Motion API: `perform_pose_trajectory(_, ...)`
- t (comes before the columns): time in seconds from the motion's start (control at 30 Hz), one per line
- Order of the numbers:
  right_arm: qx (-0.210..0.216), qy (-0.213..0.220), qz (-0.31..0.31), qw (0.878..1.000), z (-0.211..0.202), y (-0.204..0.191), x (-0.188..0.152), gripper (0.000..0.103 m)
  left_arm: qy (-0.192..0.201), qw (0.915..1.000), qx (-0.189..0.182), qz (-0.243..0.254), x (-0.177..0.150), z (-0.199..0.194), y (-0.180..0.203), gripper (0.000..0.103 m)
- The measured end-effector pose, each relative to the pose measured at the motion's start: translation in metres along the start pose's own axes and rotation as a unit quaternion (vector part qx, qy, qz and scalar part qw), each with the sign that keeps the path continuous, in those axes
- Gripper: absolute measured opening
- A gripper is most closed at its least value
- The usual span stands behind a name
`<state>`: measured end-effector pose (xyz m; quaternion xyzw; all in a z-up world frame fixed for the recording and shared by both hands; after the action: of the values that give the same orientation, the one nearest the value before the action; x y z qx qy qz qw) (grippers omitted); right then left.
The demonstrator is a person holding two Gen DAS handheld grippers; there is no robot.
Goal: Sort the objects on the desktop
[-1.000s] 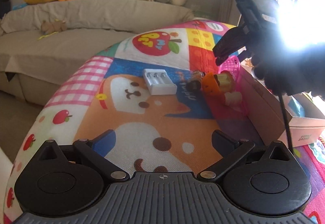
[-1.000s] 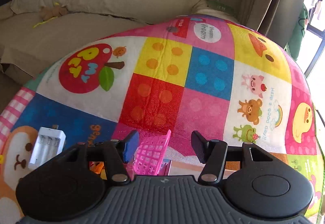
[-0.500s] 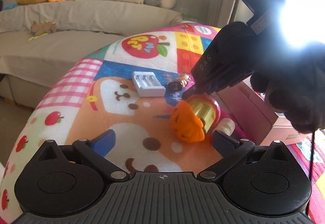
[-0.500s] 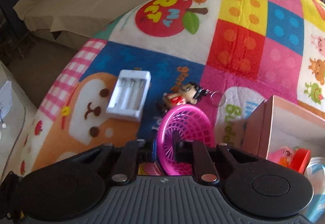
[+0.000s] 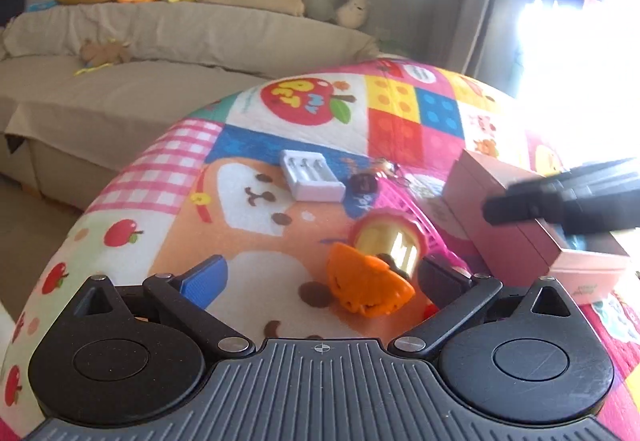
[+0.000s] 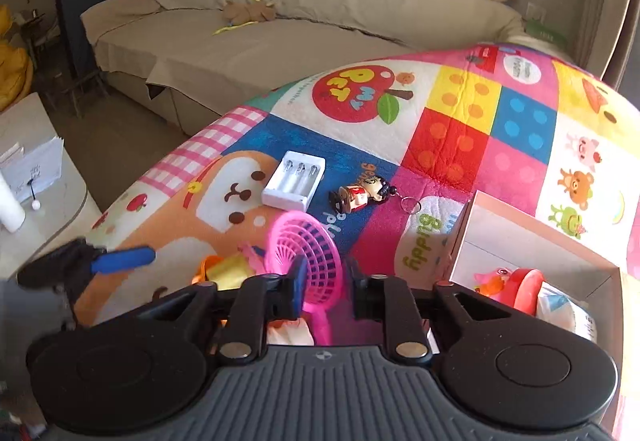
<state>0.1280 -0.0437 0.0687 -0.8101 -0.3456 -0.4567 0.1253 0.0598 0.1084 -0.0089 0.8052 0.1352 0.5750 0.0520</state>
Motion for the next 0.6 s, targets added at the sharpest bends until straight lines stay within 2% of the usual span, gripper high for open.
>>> perform_pose_trajectory(0.13, 0.009, 0.019, -0.035, 0.999, -0.007, -0.022, -0.026, 0.032, 0.013, 0.9989, 0.035, -0.029, 0.007, -0.002, -0.015, 0.103)
perform_pose_trajectory(0.23, 0.03, 0.03, -0.009, 0.999, 0.0, -0.033, -0.03, 0.034, 0.024, 0.9971, 0.053, -0.05, 0.018, -0.011, -0.03, 0.103)
perform_pose_trajectory(0.27, 0.037, 0.034, 0.004, 0.999, 0.002, -0.033, -0.028, 0.037, 0.026, 0.997, 0.049, -0.055, 0.022, -0.015, -0.034, 0.103)
perform_pose_trajectory(0.33, 0.05, 0.04, 0.044, 0.997, 0.013, -0.034, -0.023, 0.049, 0.027, 0.9977, 0.043, -0.045, 0.03, -0.021, -0.039, 0.103)
perform_pose_trajectory(0.37, 0.053, 0.038, 0.058, 0.996, 0.018, -0.033, -0.02, 0.061, 0.03, 0.998, 0.044, -0.035, 0.033, -0.025, -0.04, 0.103)
perform_pose_trajectory(0.43, 0.071, 0.022, 0.103, 0.992, 0.034, -0.031, -0.017, 0.064, 0.042, 0.9978, 0.051, -0.01, 0.038, -0.033, -0.041, 0.103)
perform_pose_trajectory(0.5, 0.093, -0.001, 0.172, 0.981, 0.049, -0.026, -0.016, 0.066, 0.046, 0.9972, 0.058, 0.002, 0.039, -0.038, -0.045, 0.103)
perform_pose_trajectory(0.6, 0.11, -0.026, 0.266, 0.957, 0.064, -0.013, -0.021, 0.066, 0.04, 0.9967, 0.071, 0.006, 0.037, -0.04, -0.054, 0.103)
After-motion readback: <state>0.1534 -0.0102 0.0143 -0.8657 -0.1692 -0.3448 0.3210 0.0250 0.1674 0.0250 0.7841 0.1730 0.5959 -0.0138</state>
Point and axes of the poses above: each gripper's, at about its wrist camera, not at the fingertips, and z roughly the way its jaws point, y to its right, x to its top, the point moved 5 cm from there along z, roughly the way its jaws point, and after that the axes turned 10 degrees about y, right-handed, at the moved point
